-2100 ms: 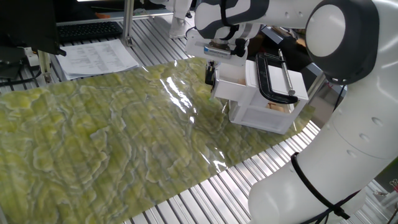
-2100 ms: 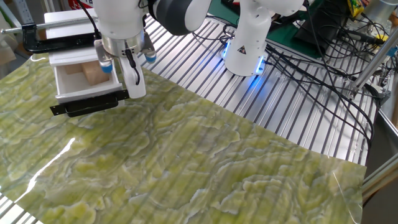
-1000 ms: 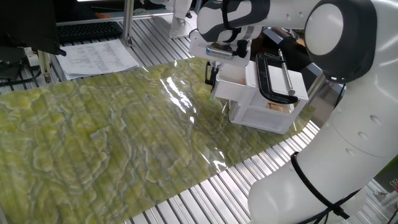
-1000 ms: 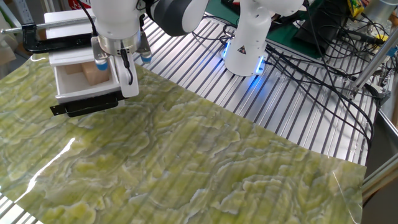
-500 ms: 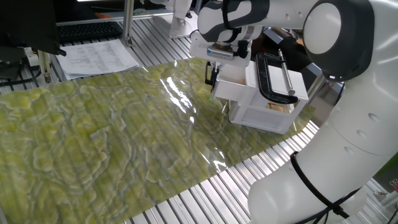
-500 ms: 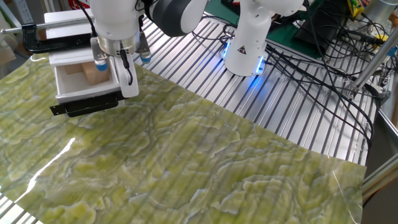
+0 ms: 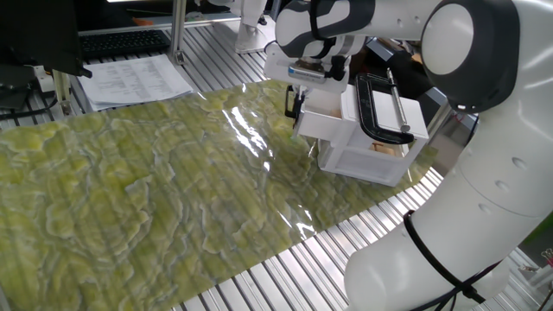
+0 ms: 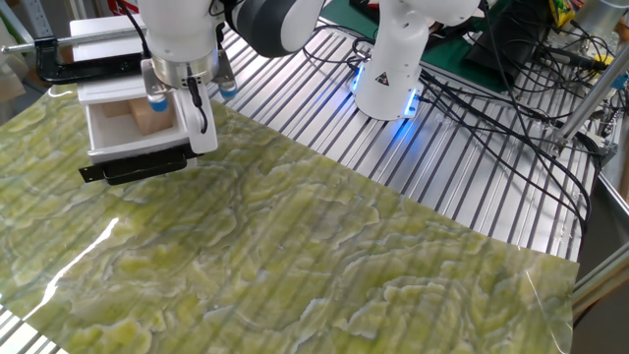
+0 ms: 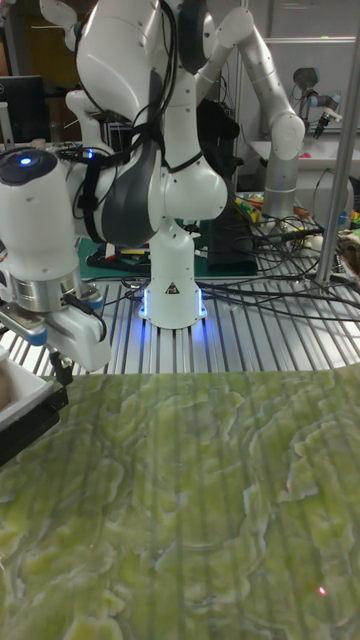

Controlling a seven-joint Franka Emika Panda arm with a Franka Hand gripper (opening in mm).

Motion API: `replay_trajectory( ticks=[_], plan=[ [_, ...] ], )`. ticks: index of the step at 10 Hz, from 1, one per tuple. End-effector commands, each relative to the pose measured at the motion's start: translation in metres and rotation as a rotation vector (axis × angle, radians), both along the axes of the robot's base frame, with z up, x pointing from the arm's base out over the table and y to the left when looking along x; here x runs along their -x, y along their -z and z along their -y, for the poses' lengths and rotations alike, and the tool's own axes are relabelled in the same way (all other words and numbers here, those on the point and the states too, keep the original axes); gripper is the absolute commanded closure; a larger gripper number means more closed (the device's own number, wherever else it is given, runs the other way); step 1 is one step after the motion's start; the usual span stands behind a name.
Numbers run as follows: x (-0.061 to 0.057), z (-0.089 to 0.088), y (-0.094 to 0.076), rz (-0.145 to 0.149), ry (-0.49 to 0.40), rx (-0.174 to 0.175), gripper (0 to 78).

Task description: Grasp the handle and close the drawer

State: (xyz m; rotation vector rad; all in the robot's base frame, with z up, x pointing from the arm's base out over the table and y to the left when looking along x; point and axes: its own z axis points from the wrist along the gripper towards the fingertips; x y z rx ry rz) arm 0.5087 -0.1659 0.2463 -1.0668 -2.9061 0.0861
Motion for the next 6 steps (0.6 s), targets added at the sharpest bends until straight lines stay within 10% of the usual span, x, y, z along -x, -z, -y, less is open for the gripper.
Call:
replay_trajectory(
  ticks=[1, 4, 5, 6],
  plan=[
    [0.0013, -0.0035, -0.0022, -0.002, 0.001, 0.002, 77.6],
    [0.0045, -0.0054, -0.0001, 0.0, 0.003, 0.001, 77.6],
    [0.0045, -0.0054, -0.0001, 0.0, 0.003, 0.001, 0.1],
    [0.0045, -0.0054, -0.0001, 0.0, 0.003, 0.001, 0.1]
  ],
)
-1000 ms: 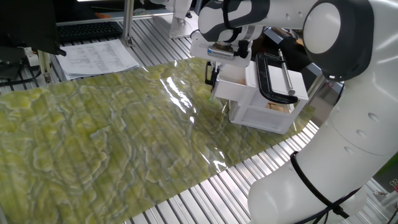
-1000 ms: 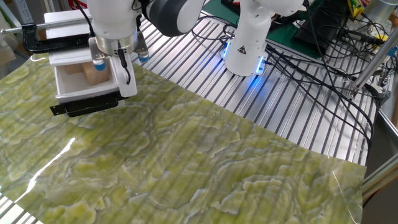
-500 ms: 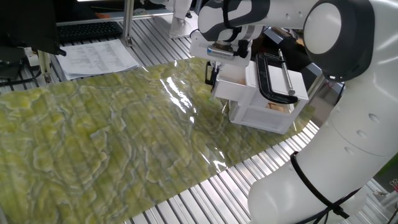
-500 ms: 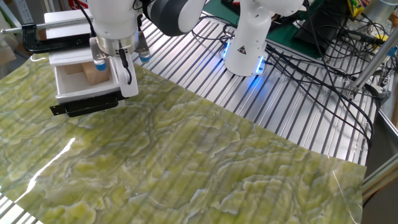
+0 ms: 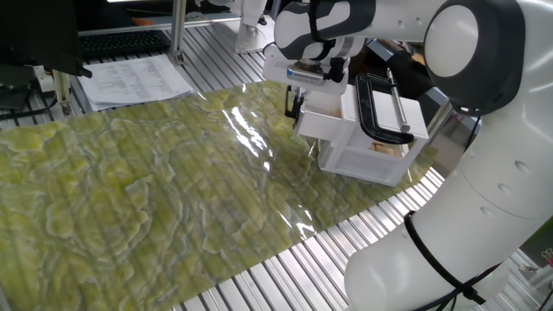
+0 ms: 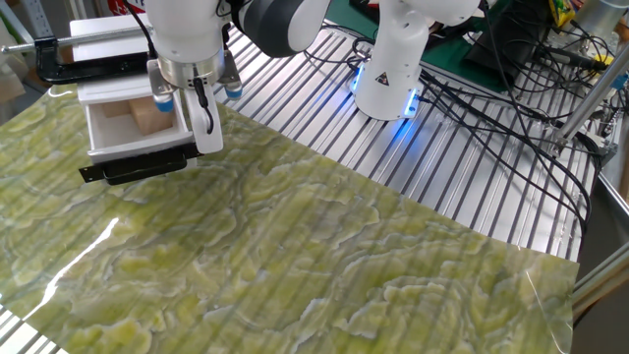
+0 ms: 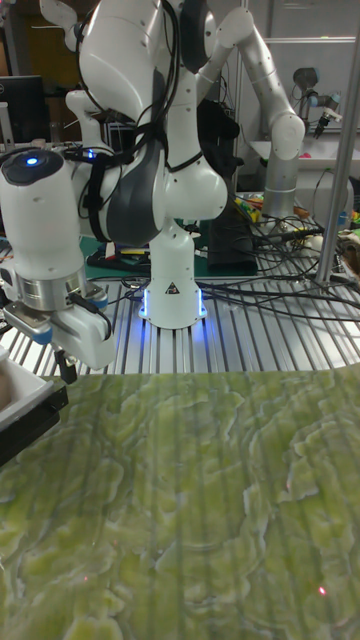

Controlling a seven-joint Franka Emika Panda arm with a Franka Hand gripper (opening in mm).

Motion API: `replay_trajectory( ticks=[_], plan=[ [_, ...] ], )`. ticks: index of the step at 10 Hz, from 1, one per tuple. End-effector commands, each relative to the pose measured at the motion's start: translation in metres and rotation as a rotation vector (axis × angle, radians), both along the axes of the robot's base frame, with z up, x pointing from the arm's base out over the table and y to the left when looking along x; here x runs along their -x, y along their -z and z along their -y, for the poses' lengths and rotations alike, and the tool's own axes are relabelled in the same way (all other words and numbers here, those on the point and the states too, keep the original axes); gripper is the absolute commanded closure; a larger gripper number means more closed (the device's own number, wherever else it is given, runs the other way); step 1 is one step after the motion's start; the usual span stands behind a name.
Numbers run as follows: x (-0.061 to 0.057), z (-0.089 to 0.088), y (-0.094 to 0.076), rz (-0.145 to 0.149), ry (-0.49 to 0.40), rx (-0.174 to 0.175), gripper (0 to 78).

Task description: Grasp the handle and close the drawer

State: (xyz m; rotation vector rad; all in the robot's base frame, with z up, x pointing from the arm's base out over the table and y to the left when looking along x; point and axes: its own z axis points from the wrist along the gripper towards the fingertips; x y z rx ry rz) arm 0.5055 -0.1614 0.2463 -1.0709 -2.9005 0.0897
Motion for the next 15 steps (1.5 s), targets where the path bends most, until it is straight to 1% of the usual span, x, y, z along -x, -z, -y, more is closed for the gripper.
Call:
replay_trajectory(
  ticks=[1, 13, 14, 15],
  plan=[
    [0.0014, -0.0009, 0.0, 0.004, -0.001, 0.0, 0.1],
    [0.0014, -0.0009, 0.0, 0.004, -0.001, 0.0, 0.1],
    [0.004, -0.0004, 0.0028, 0.01, -0.011, -0.054, 0.1],
    [0.0043, 0.0002, 0.0035, 0.01, -0.015, -0.055, 0.1]
  ],
)
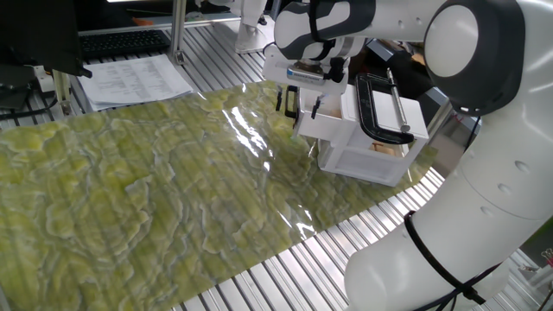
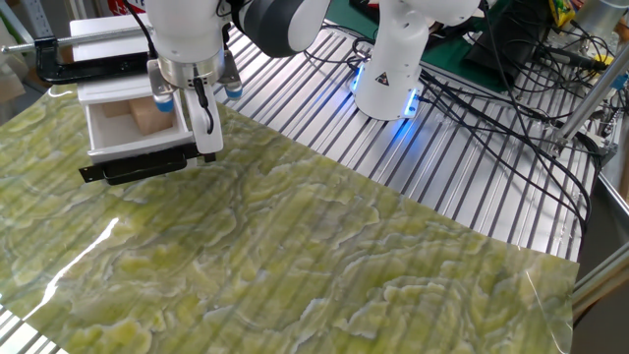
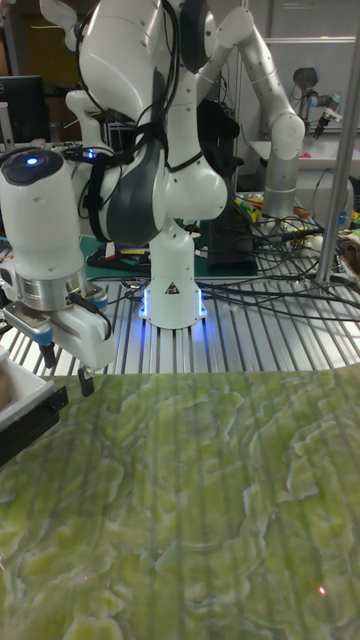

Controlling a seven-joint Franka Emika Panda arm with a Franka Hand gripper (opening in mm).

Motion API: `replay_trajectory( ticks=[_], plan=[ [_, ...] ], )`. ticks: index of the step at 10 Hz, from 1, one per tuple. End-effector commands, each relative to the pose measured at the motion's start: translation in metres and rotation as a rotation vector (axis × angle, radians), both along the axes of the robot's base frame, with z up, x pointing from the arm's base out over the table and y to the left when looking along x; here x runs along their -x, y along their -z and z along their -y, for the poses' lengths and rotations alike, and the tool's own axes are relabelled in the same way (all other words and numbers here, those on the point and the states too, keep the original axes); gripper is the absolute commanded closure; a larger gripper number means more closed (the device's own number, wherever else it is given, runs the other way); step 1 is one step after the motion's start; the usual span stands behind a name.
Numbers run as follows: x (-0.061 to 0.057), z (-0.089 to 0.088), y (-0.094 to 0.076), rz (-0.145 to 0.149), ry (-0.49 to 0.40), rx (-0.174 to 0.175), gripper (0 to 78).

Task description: Grasp the handle and close the drawer

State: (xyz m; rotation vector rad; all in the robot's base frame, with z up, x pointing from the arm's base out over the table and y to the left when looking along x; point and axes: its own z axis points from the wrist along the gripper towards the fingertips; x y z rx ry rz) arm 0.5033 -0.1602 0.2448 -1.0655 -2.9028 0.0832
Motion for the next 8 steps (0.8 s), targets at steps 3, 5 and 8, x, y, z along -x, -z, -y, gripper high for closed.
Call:
replay_trajectory(
  ticks=[3, 5, 8],
  plan=[
    [0.005, 0.003, 0.007, 0.009, -0.02, -0.054, 0.1],
    [0.004, 0.002, 0.009, 0.008, -0.014, -0.051, 0.1],
    [0.0, -0.001, 0.015, 0.008, -0.005, -0.041, 0.1]
  ],
)
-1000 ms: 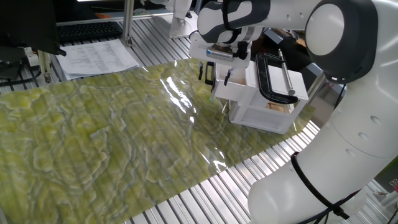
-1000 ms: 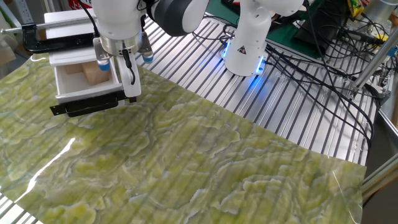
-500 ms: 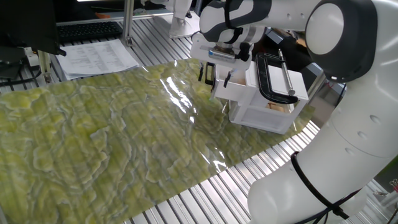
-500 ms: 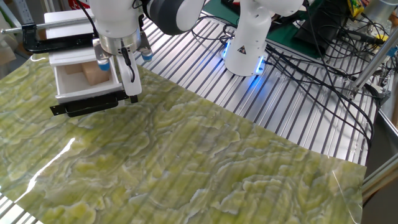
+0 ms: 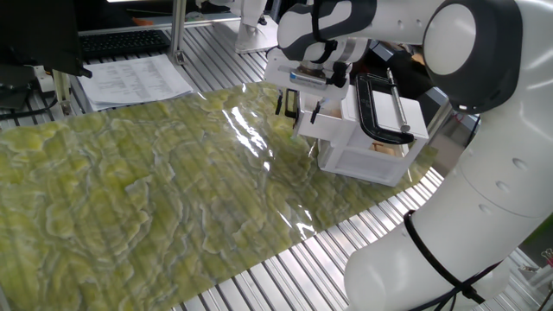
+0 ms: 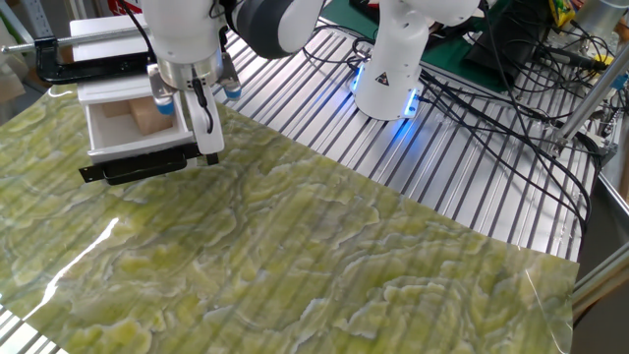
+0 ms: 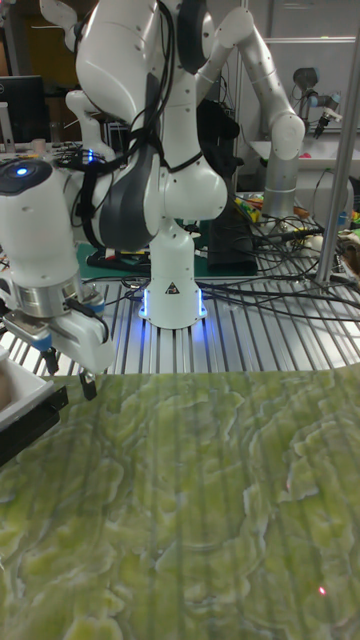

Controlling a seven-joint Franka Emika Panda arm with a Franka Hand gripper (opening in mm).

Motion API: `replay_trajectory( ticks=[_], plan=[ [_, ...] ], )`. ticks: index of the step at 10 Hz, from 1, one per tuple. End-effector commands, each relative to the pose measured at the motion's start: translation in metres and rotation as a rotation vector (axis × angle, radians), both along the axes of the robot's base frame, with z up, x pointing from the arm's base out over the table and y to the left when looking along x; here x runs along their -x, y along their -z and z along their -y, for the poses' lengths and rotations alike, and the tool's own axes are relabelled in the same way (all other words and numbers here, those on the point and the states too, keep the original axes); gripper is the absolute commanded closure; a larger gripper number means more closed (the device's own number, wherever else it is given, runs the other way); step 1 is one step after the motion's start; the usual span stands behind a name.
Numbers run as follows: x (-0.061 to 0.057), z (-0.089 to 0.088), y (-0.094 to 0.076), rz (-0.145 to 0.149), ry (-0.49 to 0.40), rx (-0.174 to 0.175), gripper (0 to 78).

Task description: Grasp the handle and close the drawer

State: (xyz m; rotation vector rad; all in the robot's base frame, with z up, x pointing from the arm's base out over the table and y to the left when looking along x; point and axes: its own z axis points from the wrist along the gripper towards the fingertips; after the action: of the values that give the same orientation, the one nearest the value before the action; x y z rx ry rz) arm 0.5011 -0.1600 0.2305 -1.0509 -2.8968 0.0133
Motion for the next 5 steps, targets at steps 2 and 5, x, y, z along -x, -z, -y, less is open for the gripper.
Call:
replay_trajectory(
  ticks=[2, 5],
  plan=[
    [-0.0033, 0.0016, 0.004, 0.003, 0.002, 0.003, 0.1],
    [-0.0023, 0.005, 0.0078, 0.003, -0.007, 0.001, 0.1]
  ],
)
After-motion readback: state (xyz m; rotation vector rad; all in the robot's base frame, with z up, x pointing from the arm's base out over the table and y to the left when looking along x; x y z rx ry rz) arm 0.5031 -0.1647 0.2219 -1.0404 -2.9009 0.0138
